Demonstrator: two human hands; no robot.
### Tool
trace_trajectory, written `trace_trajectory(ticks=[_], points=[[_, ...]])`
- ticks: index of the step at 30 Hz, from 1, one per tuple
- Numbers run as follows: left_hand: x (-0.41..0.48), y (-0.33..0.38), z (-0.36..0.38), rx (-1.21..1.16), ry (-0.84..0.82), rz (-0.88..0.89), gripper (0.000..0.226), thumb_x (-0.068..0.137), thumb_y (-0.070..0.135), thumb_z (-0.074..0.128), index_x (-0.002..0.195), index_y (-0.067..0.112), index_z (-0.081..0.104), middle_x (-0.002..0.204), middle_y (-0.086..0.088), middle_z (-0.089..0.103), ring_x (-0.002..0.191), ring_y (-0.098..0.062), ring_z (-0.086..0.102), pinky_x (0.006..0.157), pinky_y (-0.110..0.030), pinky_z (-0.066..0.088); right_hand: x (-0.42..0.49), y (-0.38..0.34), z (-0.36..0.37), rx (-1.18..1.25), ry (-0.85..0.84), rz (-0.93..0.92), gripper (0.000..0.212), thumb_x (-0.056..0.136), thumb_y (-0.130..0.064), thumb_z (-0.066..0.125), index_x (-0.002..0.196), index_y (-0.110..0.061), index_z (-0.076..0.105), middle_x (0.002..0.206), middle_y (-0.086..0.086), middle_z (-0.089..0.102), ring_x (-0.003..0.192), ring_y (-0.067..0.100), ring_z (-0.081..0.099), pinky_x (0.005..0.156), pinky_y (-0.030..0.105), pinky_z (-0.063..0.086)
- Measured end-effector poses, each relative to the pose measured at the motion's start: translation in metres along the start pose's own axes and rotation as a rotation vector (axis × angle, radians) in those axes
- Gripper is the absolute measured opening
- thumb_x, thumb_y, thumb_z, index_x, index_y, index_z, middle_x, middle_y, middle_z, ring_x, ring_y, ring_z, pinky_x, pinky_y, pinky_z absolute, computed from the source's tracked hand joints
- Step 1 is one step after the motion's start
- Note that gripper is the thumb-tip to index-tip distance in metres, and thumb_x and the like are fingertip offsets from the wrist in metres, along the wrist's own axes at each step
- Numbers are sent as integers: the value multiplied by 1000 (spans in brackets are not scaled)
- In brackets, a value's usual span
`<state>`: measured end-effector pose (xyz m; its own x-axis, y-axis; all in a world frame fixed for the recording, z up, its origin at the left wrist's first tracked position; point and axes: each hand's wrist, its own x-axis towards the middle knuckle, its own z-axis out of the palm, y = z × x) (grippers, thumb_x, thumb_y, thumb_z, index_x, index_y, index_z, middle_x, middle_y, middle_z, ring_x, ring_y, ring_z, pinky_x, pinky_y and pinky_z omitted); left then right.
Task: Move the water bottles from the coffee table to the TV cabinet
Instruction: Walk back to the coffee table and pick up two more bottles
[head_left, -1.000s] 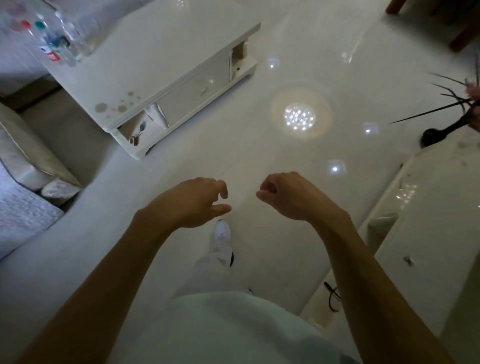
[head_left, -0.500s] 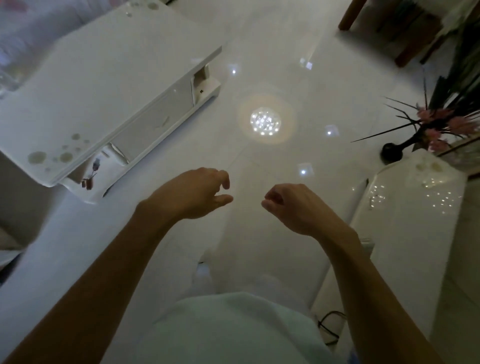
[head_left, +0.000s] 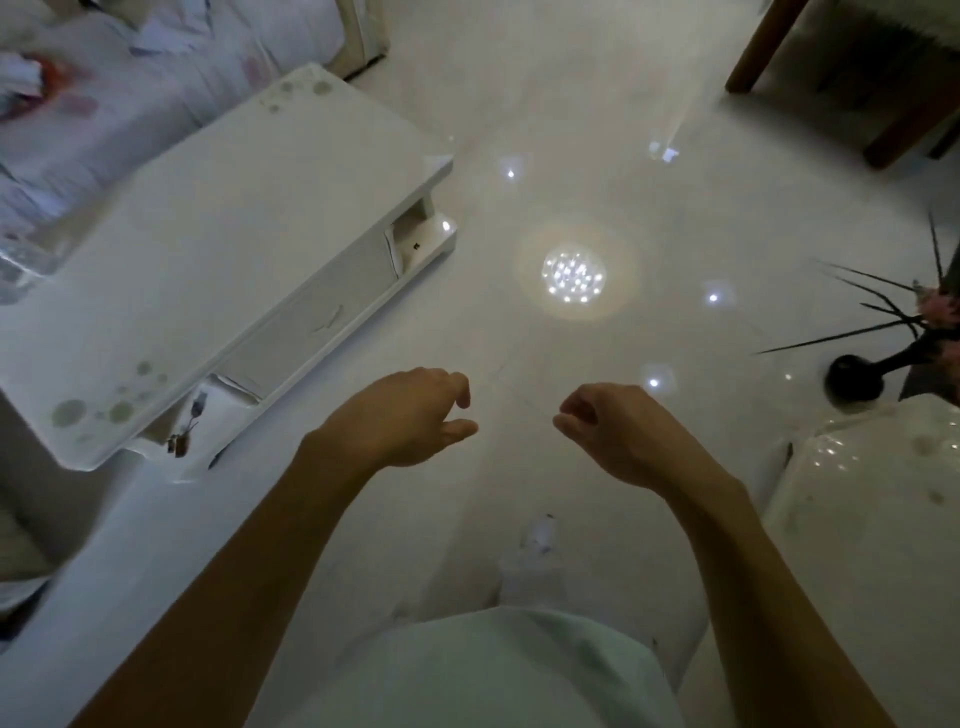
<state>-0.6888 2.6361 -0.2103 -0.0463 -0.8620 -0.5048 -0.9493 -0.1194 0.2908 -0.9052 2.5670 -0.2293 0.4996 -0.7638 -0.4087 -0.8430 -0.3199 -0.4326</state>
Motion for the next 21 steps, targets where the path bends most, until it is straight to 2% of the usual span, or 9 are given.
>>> trace_trajectory(ticks=[6, 10, 12, 15, 21], points=[[82, 58, -56, -55, 148, -70, 43, 95, 46, 50, 130, 22, 52, 127, 0, 60, 108, -16, 59, 92, -31, 47, 70, 52, -90, -70, 6, -53, 34, 96, -37, 52, 117, -13, 64, 112, 4, 68, 92, 16, 61, 81, 29, 49], [118, 66, -76, -85, 80, -89, 43, 94, 48, 50, 128, 22, 51, 128, -1, 59, 108, -17, 59, 96, -35, 49, 108, 69, -124, -63, 34, -89, 32, 97, -34, 52, 116, -11, 65, 109, 5, 68, 84, 12, 56, 76, 27, 45], [136, 59, -87, -91, 44, -97, 44, 94, 48, 50, 129, 23, 51, 130, 0, 58, 108, -17, 59, 96, -32, 48, 129, 70, -134, -85, 11, -101, 33, 97, -34, 51, 115, -11, 65, 109, 5, 67, 83, 12, 54, 74, 25, 41], [164, 41, -107, -115, 40, -105, 44, 94, 46, 51, 130, 21, 51, 131, -1, 58, 110, -16, 59, 91, -26, 43, 165, 67, -146, -98, -17, -108, 33, 97, -35, 52, 115, -11, 65, 110, 5, 67, 86, 13, 57, 76, 26, 45], [242, -12, -155, -144, 30, -75, 43, 94, 46, 52, 130, 22, 51, 129, -1, 59, 108, -16, 59, 88, -26, 43, 255, 43, -176, -135, -4, -87, 33, 97, -36, 51, 116, -12, 65, 111, 4, 67, 88, 14, 58, 77, 27, 46]])
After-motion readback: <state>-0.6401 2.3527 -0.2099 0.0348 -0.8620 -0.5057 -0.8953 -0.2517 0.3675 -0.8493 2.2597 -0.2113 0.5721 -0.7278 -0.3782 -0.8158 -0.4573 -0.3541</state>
